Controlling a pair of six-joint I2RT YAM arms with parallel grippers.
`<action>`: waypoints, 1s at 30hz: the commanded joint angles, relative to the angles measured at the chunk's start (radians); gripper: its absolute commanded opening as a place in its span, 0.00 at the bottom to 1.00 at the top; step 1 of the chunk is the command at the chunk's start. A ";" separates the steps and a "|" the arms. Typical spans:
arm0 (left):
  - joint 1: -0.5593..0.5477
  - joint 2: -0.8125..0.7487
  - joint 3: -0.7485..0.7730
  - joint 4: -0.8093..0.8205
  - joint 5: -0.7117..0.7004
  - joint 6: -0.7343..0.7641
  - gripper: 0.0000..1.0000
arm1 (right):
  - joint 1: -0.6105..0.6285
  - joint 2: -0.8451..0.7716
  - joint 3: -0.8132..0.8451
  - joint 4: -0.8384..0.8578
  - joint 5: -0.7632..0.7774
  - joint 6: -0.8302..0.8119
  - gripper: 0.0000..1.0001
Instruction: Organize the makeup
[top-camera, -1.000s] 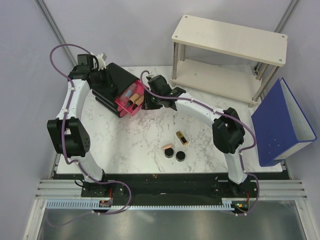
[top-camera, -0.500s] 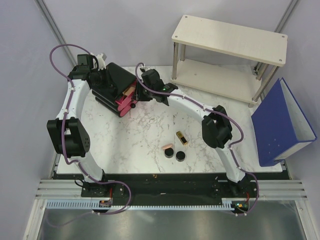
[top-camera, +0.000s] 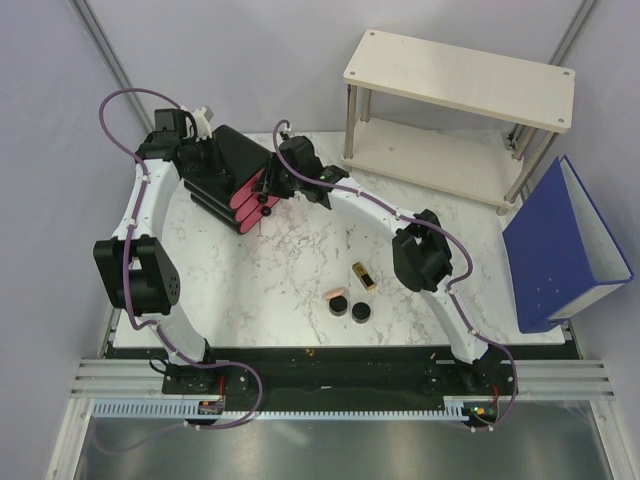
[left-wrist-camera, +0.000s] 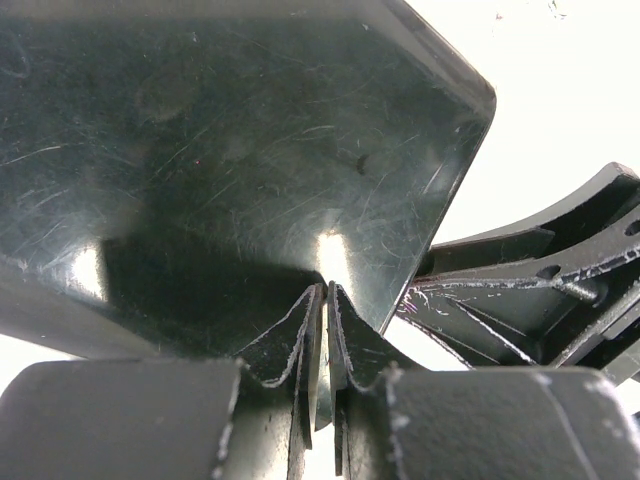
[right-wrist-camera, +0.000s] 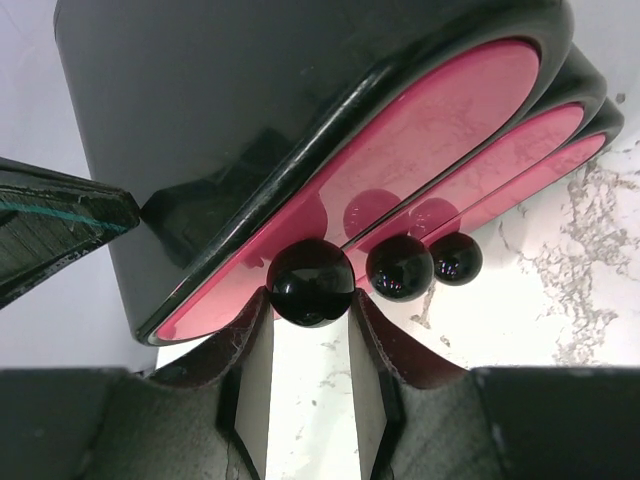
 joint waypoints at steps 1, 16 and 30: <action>0.001 0.075 -0.083 -0.247 -0.112 0.064 0.16 | 0.000 0.016 0.014 0.195 -0.031 0.093 0.36; 0.003 0.084 -0.067 -0.245 -0.104 0.062 0.16 | -0.028 -0.244 -0.463 0.401 -0.091 0.240 0.57; 0.003 0.080 -0.072 -0.247 -0.109 0.067 0.16 | -0.040 -0.087 -0.311 0.402 -0.114 0.303 0.00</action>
